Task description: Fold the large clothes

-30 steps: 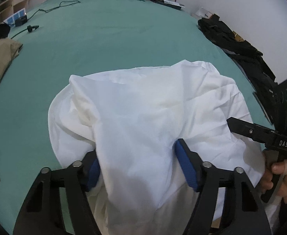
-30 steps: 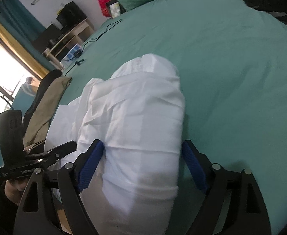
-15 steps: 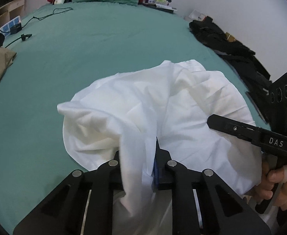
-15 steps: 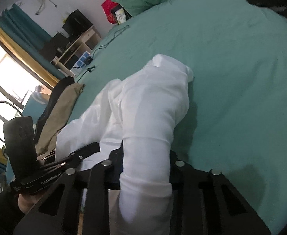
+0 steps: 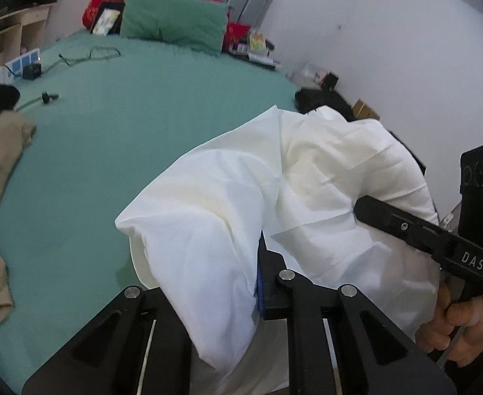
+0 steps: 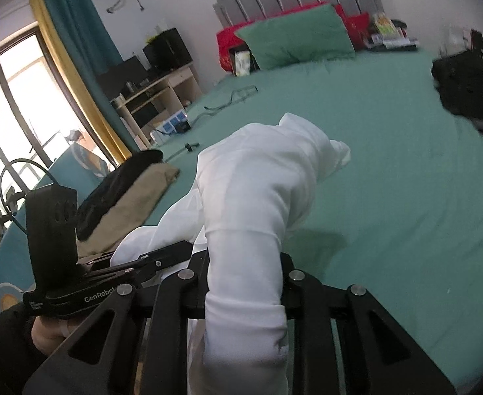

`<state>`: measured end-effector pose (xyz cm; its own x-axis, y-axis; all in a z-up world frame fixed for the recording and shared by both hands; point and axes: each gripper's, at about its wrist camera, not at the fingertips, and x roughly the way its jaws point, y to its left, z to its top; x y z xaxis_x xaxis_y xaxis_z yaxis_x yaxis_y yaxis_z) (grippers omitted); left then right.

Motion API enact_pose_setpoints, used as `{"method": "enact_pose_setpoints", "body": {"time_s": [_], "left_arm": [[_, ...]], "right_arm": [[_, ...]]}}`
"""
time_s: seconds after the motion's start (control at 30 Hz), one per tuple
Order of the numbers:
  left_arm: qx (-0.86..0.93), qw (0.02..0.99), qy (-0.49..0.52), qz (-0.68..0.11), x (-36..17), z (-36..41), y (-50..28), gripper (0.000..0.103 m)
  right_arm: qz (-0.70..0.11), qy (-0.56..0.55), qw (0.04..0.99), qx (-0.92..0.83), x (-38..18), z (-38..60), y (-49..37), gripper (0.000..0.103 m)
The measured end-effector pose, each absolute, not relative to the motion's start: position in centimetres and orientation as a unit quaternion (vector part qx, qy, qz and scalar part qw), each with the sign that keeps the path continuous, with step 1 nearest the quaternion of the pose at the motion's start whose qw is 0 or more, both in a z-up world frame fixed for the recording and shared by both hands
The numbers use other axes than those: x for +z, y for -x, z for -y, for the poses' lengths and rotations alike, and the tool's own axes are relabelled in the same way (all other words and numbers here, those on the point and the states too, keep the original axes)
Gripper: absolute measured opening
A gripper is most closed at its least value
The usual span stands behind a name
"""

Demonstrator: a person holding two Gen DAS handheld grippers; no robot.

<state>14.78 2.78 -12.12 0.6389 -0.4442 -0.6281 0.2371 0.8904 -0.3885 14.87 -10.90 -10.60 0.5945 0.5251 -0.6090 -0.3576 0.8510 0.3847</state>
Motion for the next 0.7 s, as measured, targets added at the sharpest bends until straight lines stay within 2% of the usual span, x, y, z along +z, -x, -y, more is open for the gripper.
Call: {"method": "enact_pose_setpoints", "body": {"time_s": [0.47,0.7], "left_arm": [[-0.141,0.929,0.104,-0.327,-7.8,-10.3,-18.6,0.015],[-0.101,0.940,0.145,-0.290,-6.9,-16.7,-21.6,0.015]], "right_arm": [[-0.331,-0.087,0.897,0.280,-8.3,3.9,-19.0,0.022],[-0.320,-0.117,0.888,0.307,-9.4,-0.1,-22.7,0.022]]}}
